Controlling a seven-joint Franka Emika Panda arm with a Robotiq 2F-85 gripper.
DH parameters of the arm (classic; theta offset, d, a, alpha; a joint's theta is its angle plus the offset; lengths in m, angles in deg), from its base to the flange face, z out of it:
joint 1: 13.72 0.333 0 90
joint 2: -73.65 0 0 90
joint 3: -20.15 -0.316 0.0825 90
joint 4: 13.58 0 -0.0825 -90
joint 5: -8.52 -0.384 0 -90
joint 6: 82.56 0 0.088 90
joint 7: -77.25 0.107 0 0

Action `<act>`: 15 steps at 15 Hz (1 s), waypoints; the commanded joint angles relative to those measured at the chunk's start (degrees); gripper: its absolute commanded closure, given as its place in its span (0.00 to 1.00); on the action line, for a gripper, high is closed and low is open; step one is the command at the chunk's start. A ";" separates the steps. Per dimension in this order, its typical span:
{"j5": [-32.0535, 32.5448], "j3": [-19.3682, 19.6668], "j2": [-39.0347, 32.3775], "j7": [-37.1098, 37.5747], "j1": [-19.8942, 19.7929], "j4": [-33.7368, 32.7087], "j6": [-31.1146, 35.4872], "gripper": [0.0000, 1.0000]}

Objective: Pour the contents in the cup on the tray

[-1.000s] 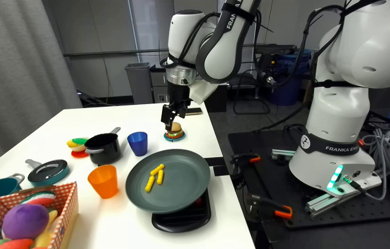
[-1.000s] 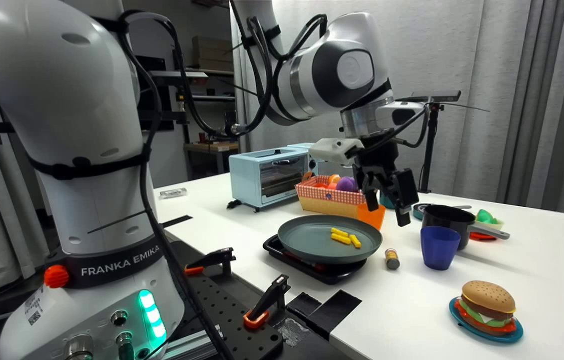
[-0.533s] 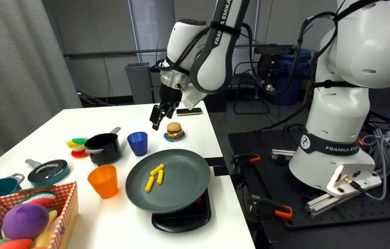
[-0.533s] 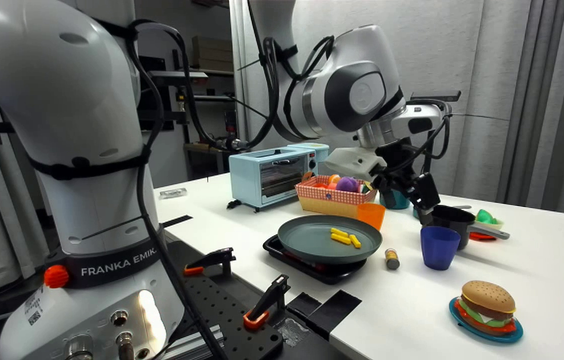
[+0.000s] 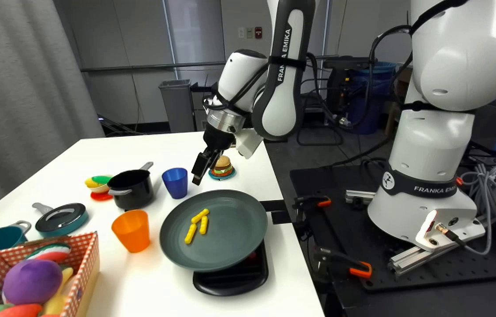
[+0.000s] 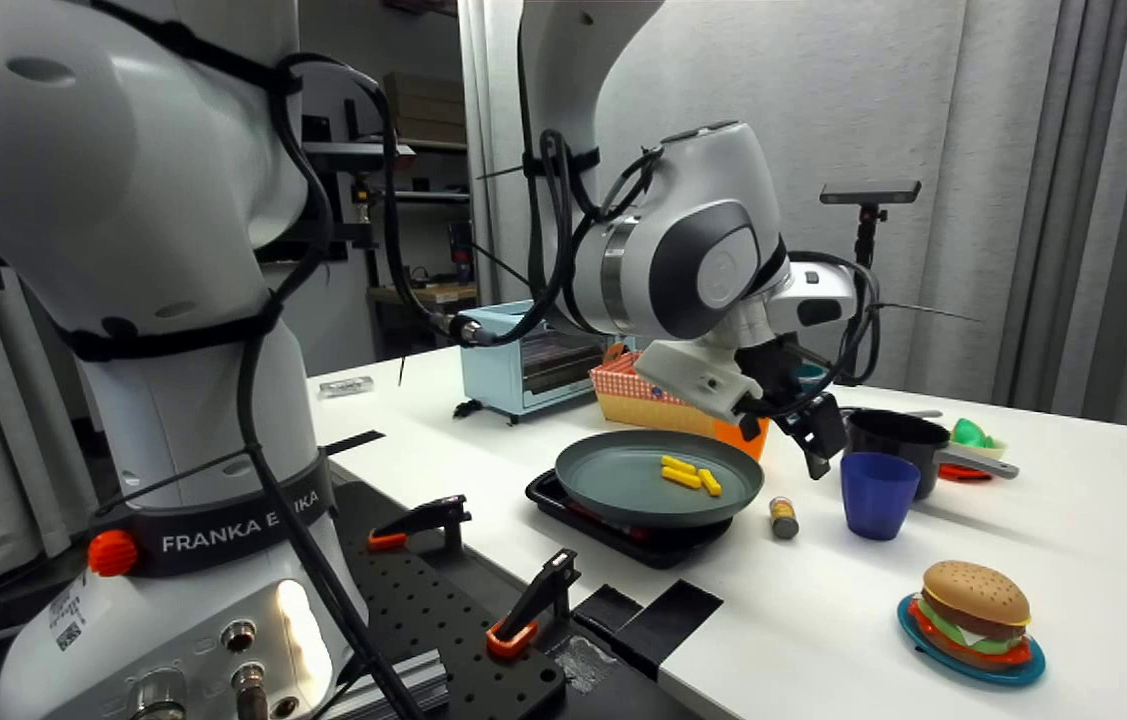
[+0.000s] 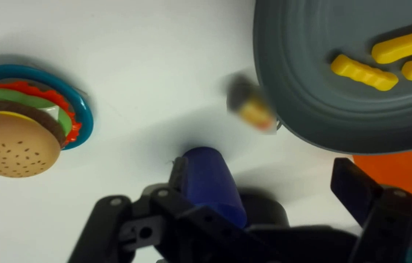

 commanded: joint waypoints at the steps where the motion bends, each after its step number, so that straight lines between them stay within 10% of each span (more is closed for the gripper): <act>1: 6.02 -2.01 -2.85 -0.64 -6.56 -2.82 3.47 0.00; 15: 18.42 -6.87 -11.50 -3.00 -14.61 -12.58 4.73 0.00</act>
